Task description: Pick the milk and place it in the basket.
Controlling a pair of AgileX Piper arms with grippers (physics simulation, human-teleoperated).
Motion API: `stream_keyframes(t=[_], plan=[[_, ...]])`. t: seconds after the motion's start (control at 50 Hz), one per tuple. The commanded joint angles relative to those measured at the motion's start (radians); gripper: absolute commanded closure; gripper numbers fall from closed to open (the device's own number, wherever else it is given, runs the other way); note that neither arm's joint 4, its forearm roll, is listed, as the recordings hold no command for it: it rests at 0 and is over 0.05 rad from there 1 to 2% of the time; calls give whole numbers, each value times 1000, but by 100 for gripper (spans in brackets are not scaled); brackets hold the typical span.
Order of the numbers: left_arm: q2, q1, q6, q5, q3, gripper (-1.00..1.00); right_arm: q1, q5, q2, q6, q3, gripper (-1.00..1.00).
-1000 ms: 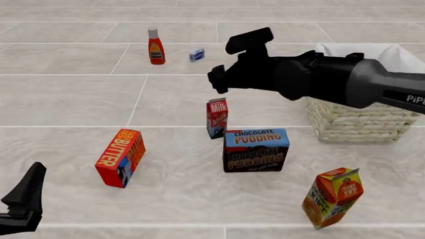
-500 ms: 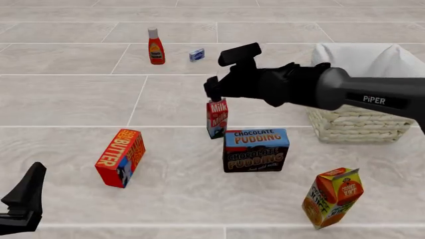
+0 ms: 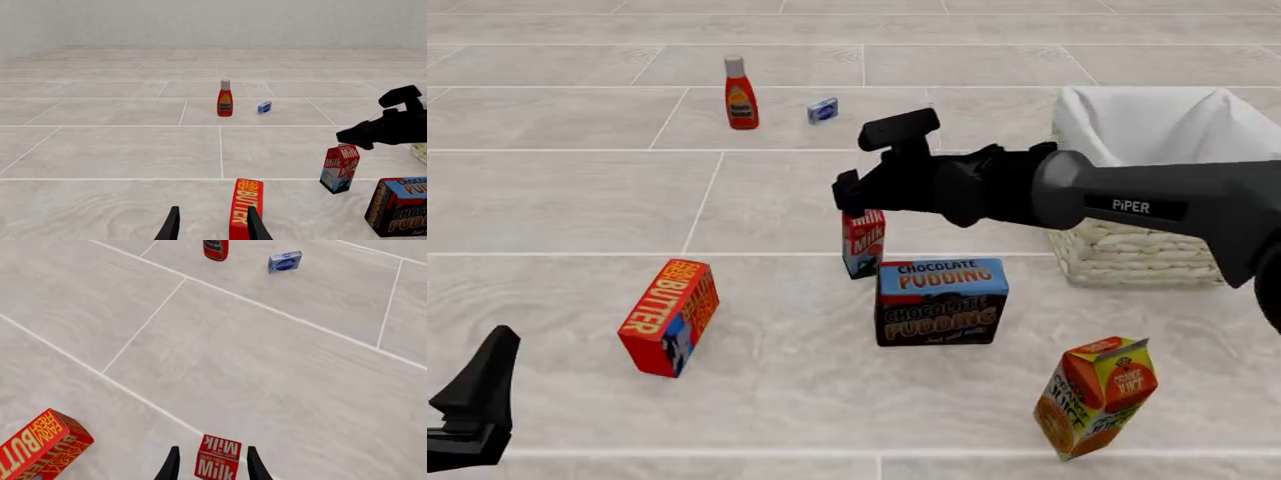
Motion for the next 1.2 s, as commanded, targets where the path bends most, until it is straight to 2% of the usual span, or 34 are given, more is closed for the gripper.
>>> stream_keyframes(t=[0.02,1.14,1.16,1.2], plan=[[0,0,0,0,0,-100,-1,-17,38,13,-3,-100],[0,0,0,0,0,-100,-3,-62,147,49,-3,-100],[0,0,0,0,0,-100,-1,-65,141,56,3,100],[0,0,0,0,0,-100,0,-65,133,52,9,100]])
